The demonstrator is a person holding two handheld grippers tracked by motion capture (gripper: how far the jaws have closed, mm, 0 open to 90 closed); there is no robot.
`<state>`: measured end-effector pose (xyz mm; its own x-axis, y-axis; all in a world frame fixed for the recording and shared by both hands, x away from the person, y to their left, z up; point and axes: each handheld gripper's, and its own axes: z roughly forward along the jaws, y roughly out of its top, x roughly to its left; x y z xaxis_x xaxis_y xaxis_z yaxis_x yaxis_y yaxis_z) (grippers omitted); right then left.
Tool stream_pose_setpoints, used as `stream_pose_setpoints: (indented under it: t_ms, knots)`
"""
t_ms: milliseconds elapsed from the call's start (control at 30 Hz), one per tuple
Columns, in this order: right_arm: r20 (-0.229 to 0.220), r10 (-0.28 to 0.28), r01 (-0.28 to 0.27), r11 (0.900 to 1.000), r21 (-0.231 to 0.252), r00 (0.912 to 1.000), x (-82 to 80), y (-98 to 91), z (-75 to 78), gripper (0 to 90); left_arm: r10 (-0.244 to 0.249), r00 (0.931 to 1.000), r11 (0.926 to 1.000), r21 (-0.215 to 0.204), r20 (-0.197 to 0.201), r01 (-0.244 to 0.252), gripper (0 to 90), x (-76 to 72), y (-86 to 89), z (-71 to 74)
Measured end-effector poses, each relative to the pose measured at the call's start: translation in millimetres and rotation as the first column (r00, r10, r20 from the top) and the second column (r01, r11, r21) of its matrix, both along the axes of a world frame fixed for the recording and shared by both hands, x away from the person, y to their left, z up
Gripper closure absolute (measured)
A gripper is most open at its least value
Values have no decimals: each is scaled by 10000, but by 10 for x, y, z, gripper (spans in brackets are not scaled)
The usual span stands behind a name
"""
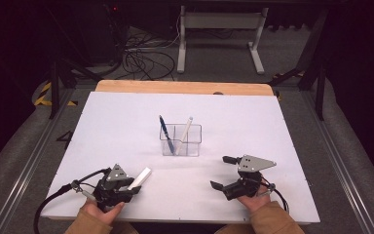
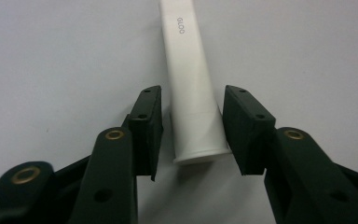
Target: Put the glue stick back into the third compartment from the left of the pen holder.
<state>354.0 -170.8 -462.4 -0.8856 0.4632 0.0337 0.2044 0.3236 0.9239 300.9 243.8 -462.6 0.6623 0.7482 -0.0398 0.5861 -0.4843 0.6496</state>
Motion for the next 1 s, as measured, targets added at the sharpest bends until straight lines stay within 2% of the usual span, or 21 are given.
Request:
stream_pose_setpoints:
  t_ms: [67, 100, 200, 367, 467, 533, 700, 900, 1000]
  knots:
    - [2, 7, -7, 10000, -6, 10000, 0, 1, 0, 26, 88, 10000, 10000, 4, -36, -88, 631, -12, -15, -4]
    - [1, 9, -9, 10000, -4, 10000, -1, 2, 0, 26, 116, 9999, 9999, 127, 92, -117, 636, -9, -15, -3]
    - [-2, 12, -12, 10000, -5, 10000, -1, 2, -1, 26, 370, 9993, 9993, -62, -73, -371, 652, -15, -15, -7]
    - [-6, 16, -16, 10000, -3, 10000, -1, 3, -1, 26, 552, 9985, 9983, 182, -61, -551, 661, -23, -55, 5]
    - [-38, 23, -23, 10000, -10, 10000, -3, 4, -2, 26, 552, 9984, 9983, 187, -84, -550, 665, -13, -45, 9]
    - [-43, 22, -22, 10000, -18, 10000, -3, 5, -3, 26, 541, 9984, 9985, 47, -189, -540, 666, -7, -40, 7]
    - [-48, 14, -14, 10000, -21, 10000, -2, 5, -3, 26, 548, 9983, 9984, 164, -176, -545, 668, -5, -47, 16]
    - [-55, 21, -21, 10000, -19, 10000, -2, 6, -4, 26, 364, 9985, 9992, -173, -398, -371, 670, 28, -4, 31]
    - [-49, 20, -20, 10000, -21, 10000, -1, 6, -4, 26, 274, 9993, 9995, -158, -265, -278, 671, 25, -4, 75]
